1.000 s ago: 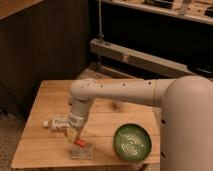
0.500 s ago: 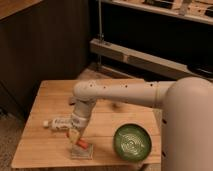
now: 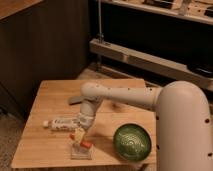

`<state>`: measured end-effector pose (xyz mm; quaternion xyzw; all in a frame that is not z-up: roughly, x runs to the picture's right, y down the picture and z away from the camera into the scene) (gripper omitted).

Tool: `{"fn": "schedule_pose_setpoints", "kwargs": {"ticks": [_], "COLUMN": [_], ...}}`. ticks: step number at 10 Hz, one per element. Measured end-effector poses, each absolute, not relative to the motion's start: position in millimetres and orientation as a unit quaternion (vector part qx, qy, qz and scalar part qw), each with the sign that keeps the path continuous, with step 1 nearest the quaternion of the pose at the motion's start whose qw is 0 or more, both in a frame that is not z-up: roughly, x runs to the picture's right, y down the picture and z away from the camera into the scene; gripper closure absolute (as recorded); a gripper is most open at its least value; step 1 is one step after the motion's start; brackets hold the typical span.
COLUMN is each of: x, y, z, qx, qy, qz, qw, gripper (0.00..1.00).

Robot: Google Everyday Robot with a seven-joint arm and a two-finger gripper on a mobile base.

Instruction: Place the pepper on the white sponge

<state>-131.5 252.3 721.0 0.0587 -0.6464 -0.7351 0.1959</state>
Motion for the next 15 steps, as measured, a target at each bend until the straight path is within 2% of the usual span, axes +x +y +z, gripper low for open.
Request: {"fn": "schedule_pose_setpoints", "kwargs": {"ticks": [3, 7, 14, 15], "x": [-129.3, -140.1, -138.6, -140.0], "y": [255.4, 258.3, 283.3, 283.5], "z": [725.9, 704.4, 697.4, 695.8], "qx": [0.071, 0.082, 0.06, 0.059], "qy": [-0.663, -0.67, -0.688, -0.687], "qz": [-0.723, -0.725, -0.716, -0.717], "qw": [0.18, 0.137, 0.104, 0.099], "gripper": [1.0, 1.0, 1.0, 0.94]}}
